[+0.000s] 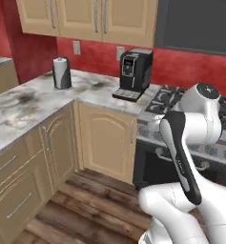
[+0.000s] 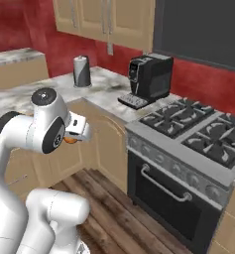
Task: Pick up the tangerine and peach from the fridge and place one fruit on each plate on the dining counter.
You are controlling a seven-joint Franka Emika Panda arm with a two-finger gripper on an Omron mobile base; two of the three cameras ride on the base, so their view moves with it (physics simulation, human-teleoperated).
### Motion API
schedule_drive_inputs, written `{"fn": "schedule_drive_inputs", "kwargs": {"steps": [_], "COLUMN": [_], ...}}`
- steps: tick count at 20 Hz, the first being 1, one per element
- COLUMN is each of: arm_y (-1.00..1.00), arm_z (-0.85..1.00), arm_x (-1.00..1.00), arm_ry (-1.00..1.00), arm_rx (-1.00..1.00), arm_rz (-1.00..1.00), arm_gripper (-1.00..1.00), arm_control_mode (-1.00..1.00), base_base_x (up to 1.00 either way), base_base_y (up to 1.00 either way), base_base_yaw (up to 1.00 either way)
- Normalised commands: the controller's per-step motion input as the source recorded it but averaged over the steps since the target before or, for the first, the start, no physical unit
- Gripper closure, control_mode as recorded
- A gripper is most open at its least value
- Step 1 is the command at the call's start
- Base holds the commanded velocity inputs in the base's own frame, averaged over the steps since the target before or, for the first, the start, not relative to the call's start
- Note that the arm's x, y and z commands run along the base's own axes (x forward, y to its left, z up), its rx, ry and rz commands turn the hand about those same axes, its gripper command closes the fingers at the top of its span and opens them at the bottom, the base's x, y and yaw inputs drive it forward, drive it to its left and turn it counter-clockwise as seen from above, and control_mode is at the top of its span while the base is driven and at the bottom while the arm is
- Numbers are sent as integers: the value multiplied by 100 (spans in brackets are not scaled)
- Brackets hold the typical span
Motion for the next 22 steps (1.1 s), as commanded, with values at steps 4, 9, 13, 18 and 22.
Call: {"fn": "schedule_drive_inputs", "kwargs": {"steps": [4,9,13,18,22], "arm_y": [0,0,0,0,0], "arm_z": [0,0,0,0,0], "arm_x": [0,0,0,0,0], "arm_ry": [0,0,0,0,0], "arm_rx": [0,0,0,0,0], "arm_rz": [0,0,0,0,0], "arm_gripper": [100,100,100,100,100], "arm_control_mode": [100,100,100,100,100], "base_base_x": [0,0,0,21,86], "base_base_y": [2,2,6,25,46], "base_base_yaw": [100,100,96,81,33]}}
